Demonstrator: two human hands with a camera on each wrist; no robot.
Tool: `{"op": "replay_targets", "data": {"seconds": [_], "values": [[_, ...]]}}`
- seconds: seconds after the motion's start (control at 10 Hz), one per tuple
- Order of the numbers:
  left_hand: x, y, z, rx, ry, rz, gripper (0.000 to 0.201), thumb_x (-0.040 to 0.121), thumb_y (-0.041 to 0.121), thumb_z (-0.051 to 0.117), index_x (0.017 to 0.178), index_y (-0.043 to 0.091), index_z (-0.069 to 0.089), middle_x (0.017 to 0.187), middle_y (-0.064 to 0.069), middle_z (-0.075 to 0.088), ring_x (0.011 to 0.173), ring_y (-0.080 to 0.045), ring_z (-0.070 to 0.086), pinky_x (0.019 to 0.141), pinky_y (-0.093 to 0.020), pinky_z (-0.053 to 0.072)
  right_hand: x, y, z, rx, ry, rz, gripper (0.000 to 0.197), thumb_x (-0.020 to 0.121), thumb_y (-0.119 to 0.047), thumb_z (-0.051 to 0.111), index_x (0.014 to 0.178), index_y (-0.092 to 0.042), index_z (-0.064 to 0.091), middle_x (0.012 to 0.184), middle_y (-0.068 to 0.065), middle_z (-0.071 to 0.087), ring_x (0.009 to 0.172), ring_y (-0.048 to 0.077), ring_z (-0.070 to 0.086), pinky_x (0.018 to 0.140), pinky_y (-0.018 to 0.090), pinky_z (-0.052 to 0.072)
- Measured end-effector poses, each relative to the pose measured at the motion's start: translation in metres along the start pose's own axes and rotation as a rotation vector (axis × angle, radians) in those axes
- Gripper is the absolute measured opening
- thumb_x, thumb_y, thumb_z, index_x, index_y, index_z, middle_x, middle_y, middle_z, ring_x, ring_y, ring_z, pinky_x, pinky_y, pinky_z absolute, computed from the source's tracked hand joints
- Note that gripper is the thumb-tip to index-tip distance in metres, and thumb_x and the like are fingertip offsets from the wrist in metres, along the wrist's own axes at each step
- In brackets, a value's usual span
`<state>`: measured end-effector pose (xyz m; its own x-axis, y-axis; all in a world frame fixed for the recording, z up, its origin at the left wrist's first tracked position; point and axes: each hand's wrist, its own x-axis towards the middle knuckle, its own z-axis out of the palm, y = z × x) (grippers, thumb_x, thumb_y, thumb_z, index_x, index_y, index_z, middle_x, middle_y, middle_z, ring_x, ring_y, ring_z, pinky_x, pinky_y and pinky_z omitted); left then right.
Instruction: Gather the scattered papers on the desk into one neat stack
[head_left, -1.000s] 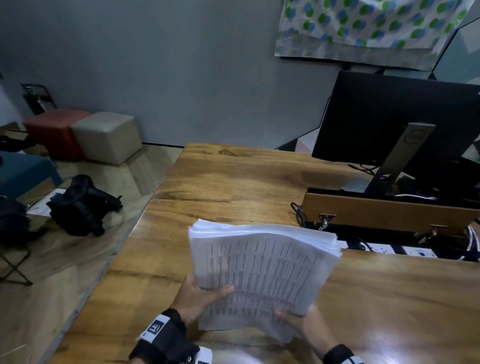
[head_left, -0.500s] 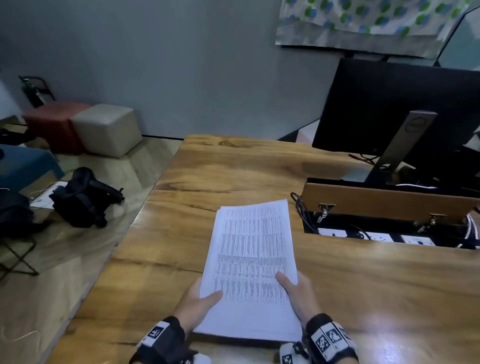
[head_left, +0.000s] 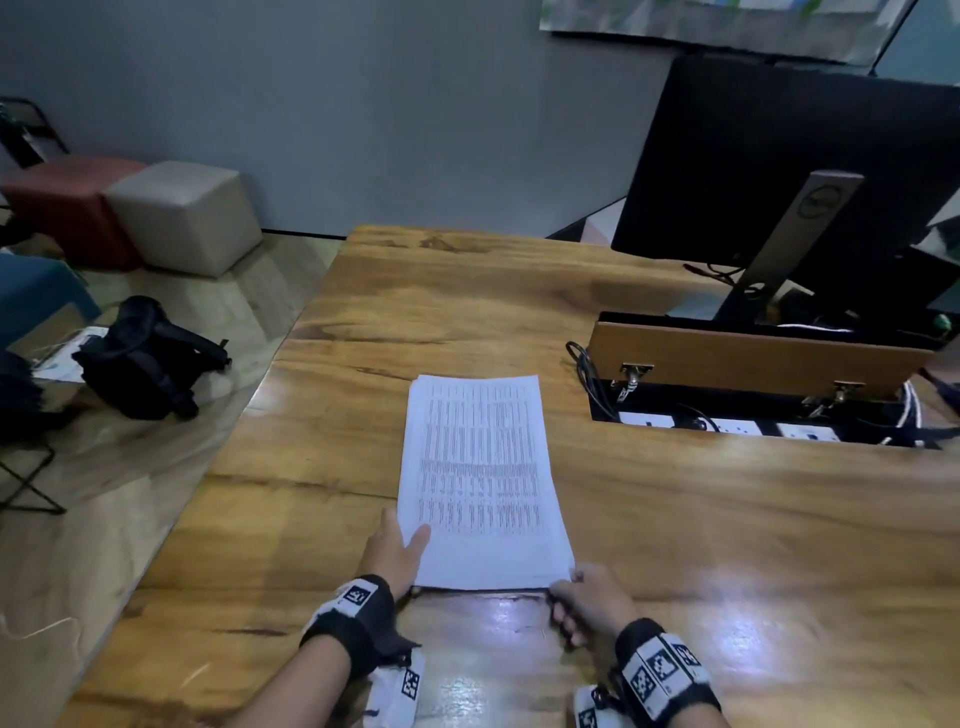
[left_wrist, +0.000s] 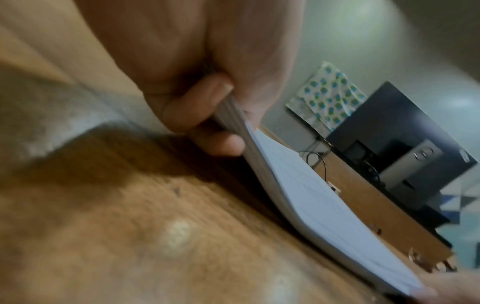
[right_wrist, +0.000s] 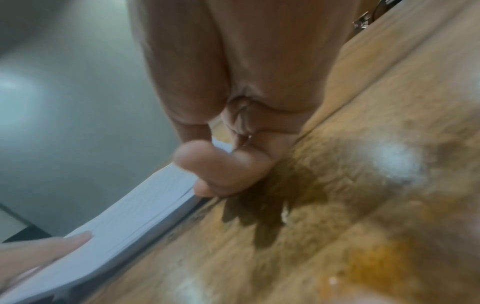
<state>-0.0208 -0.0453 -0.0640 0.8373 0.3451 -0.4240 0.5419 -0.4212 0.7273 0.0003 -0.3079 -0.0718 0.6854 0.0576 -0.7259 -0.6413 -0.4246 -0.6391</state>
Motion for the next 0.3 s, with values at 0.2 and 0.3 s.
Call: {"op": "replay_targets", "data": {"seconds": [0.2,0.3], "values": [[-0.004,-0.001,-0.005,0.153,0.049,0.052,0.042,0.094,0.037,0.055,0.126,0.012,0.047,0.125,-0.008,0.065,0.108,-0.027,0.063,0.082,-0.03,0.049,-0.006,0.003,0.006,0.006,-0.001,-0.03,0.023,0.09,-0.001,0.058,0.067,-0.002,0.057,0.048,0.013,0.053,0.032,0.02,0.042,0.032,0.022,0.038],[-0.011,-0.007,-0.009,0.357,0.097,-0.013,0.057,0.09,0.055,0.048,0.129,0.013,0.045,0.129,-0.01,0.06,0.113,-0.03,0.059,0.086,-0.035,0.048,-0.006,0.014,0.006,-0.016,0.085,-0.021,0.031,0.083,-0.019,0.066,0.057,-0.013,0.049,0.045,0.011,0.05,0.034,0.02,0.042,0.035,0.021,0.035]]}}
